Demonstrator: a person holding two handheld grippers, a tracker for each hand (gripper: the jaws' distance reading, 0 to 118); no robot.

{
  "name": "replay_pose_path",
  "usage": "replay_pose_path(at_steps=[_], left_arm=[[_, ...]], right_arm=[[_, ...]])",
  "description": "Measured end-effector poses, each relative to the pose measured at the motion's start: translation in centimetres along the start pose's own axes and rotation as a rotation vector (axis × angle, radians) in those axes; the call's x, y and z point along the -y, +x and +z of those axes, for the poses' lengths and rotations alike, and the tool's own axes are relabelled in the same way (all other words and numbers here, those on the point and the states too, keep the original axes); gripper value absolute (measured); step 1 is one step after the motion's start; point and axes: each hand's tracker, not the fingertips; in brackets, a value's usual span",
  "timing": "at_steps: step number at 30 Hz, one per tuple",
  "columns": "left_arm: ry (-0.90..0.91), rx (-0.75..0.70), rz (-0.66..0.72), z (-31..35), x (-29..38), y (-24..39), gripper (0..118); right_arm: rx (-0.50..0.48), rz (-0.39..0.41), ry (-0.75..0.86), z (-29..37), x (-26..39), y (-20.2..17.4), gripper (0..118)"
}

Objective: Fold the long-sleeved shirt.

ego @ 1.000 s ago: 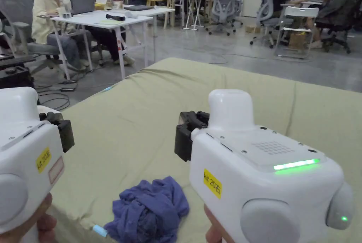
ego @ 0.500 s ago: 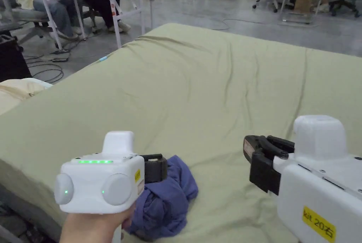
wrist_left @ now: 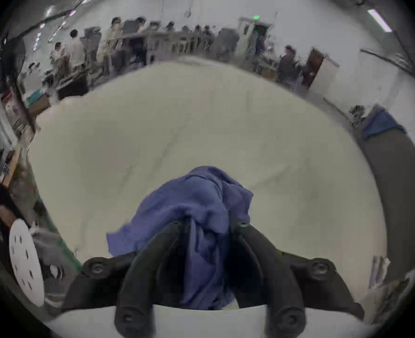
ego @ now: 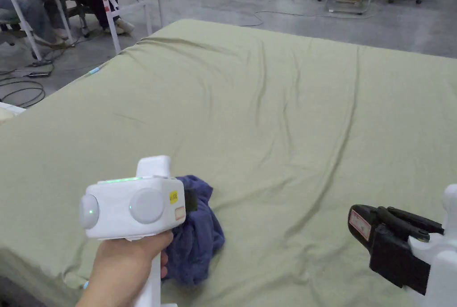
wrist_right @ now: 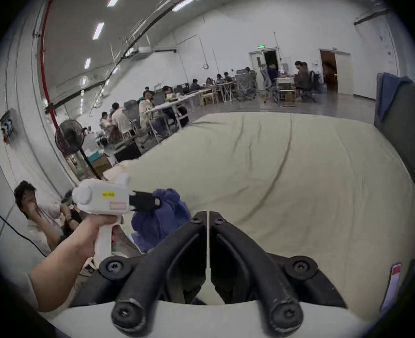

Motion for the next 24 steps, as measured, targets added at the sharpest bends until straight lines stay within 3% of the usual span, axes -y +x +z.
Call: replay_pose_path(at_steps=[5,12,18,24], left_arm=[[0.233,0.153,-0.108,10.1,-5.2,8.0,23],[0.356,0.427,-0.180,16.4,-8.0,21.3,23],[0.126,0.484,-0.238,9.3,-1.5,32.7,23],[-0.255,0.316,-0.441,-5.2,12.9,40.3,23]], right_arm=[[0.022,-0.100,0.143,5.6,-1.2,2.1,0],[0.172,-0.073,0.302,14.4,-2.7,5.8,0],[0.323,-0.097,0.309,18.3,-0.9,9.8,0],[0.422,-0.167,0.194,19.5,3.2,14.2,0]])
